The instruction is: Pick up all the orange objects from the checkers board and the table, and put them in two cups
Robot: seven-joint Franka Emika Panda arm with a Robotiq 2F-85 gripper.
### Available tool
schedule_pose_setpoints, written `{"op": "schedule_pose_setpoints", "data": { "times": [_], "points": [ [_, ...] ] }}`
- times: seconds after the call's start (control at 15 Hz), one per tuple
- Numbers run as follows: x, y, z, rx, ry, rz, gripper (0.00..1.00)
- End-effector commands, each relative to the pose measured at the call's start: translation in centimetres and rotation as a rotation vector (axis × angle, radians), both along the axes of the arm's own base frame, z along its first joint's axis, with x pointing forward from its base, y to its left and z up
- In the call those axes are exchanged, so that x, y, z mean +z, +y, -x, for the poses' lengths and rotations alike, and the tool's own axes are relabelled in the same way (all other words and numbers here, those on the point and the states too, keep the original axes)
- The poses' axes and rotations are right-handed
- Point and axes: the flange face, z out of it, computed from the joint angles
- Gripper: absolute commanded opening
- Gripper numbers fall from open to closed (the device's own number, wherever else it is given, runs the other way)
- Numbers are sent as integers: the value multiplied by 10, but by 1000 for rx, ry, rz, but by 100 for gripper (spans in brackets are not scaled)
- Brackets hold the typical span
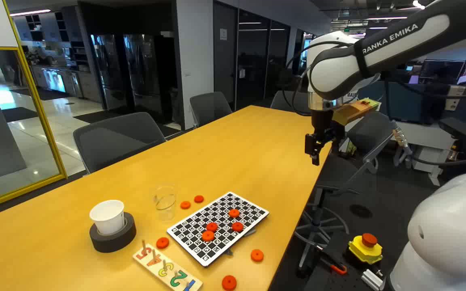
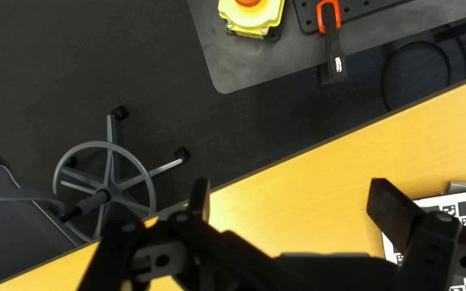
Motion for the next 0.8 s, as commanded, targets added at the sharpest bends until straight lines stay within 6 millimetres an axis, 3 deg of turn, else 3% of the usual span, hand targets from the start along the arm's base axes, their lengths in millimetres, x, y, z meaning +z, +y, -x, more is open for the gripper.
{"op": "schedule_pose_setpoints", "data": {
  "times": [0.0, 0.4, 0.73],
  "points": [
    [2, -1, -1, 0, -4, 2, 100],
    [6, 0, -4, 2, -14, 6, 100],
    [-22, 34, -41, 107, -95, -15, 100]
  ]
}}
